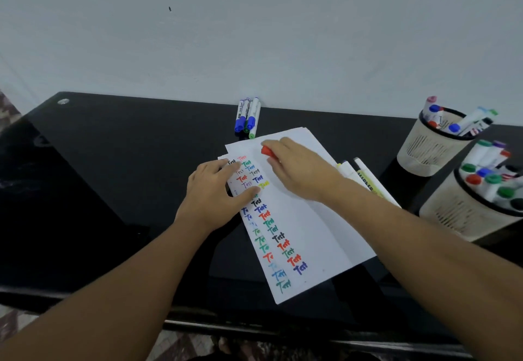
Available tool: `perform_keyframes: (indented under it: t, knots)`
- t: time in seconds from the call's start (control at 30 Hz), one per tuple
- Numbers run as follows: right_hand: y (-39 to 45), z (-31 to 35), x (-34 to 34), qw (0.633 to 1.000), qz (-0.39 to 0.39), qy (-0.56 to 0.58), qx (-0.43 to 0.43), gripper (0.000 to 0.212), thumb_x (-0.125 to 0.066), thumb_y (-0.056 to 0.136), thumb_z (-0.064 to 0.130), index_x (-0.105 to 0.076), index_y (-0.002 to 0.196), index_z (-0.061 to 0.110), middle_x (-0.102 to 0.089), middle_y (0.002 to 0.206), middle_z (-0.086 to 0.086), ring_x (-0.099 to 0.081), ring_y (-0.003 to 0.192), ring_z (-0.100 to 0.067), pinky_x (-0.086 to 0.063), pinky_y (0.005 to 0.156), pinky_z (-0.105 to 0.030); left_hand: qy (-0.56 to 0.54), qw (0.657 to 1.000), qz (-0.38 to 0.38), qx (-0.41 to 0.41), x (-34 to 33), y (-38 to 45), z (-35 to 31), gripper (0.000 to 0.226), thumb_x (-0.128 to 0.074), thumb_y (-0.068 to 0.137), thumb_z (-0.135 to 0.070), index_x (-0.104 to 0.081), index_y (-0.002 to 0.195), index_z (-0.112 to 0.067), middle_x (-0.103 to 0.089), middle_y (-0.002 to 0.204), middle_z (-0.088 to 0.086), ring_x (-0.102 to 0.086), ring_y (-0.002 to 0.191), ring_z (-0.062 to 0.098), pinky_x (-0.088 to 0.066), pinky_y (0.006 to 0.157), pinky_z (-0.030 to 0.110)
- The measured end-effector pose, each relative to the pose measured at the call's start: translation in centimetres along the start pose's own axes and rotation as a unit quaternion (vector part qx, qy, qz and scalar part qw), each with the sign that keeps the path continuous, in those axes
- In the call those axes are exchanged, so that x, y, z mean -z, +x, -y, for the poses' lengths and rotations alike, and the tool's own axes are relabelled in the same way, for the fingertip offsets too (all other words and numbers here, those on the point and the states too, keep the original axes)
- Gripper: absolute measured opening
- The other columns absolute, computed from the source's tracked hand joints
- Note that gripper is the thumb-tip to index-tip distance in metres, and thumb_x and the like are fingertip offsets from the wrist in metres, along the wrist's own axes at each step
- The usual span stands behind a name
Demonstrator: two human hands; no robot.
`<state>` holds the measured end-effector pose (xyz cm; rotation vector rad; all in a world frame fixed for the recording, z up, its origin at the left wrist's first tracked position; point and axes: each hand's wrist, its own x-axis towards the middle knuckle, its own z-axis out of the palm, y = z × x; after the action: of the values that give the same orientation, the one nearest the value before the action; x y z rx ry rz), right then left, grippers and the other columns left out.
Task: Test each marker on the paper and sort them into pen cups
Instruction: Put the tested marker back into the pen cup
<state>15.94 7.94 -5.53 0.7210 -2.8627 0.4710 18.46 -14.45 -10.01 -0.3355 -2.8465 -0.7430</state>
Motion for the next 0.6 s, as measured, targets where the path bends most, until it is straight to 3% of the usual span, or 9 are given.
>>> perform_keyframes:
  t: [0.07,0.17,0.23,0.33,0.43,0.6]
  knots:
    - [-1.0,0.5,0.0,0.998,0.048,0.017,-0.027,0.04,-0.036,0.112,0.031,-0.043,0.15,0.021,-0.056,0.13,-0.002,-0.053,0.109,-0.013,-0.041,0.092,-0.028,-0.004,1.0,-0.005,-0.009,0.1,-0.2,-0.1,0.087,-0.056,0.081,-0.079,-0.048,0.15,-0.027,-0.048,0.15,-0.003,-0.036,0.141,0.019,-0.032,0.117,0.049]
    - [-2.0,0.7,0.6,0.993,0.105,-0.042,-0.03,0.043,-0.031,0.112,0.04,-0.037,0.154,0.031,-0.06,0.124,-0.002,-0.058,0.11,-0.02,-0.047,0.089,-0.035,0.0,1.0,-0.008,-0.027,0.1,-0.4,-0.4,0.087,-0.056,0.085,-0.076,-0.037,0.156,-0.03,-0.046,0.152,-0.004,-0.036,0.141,0.019,-0.031,0.118,0.048]
    - [-2.6,0.7,1.0,0.99,0.111,-0.075,-0.04,0.047,-0.026,0.111,0.048,-0.03,0.157,0.038,-0.06,0.119,-0.001,-0.059,0.102,-0.019,-0.047,0.08,-0.034,0.008,0.999,-0.001,-0.037,0.2,-0.5,-0.7,0.086,-0.055,0.087,-0.074,-0.027,0.159,-0.034,-0.042,0.156,-0.004,-0.033,0.145,0.019,-0.029,0.12,0.048]
    - [-3.1,1.1,1.1,0.992,0.1,-0.038,-0.067,0.044,-0.026,0.111,0.049,-0.032,0.151,0.031,-0.064,0.121,-0.001,-0.062,0.096,-0.016,-0.049,0.078,-0.036,0.015,0.999,0.006,-0.05,0.2,-0.5,-0.7,0.087,-0.05,0.088,-0.076,-0.021,0.16,-0.037,-0.04,0.158,-0.003,-0.033,0.147,0.019,-0.028,0.121,0.049]
    - [-3.2,1.5,0.9,0.993,0.095,-0.045,-0.048,0.035,-0.025,0.111,0.05,-0.043,0.133,0.029,-0.067,0.108,0.002,-0.061,0.085,-0.013,-0.048,0.071,-0.034,0.013,0.997,-0.003,-0.074,0.1,-0.5,-0.6,0.084,-0.046,0.088,-0.078,-0.026,0.158,-0.037,-0.045,0.156,-0.004,-0.036,0.145,0.019,-0.03,0.12,0.05]
    - [-3.1,1.6,0.3,0.99,0.086,-0.113,-0.018,0.047,-0.02,0.108,0.059,-0.047,0.141,0.038,-0.071,0.106,0.008,-0.067,0.093,-0.015,-0.048,0.068,-0.031,0.01,0.988,-0.055,-0.144,-0.5,-0.7,-0.2,0.064,-0.05,0.094,-0.063,-0.049,0.149,-0.03,-0.057,0.145,-0.002,-0.05,0.134,0.02,-0.04,0.11,0.051]
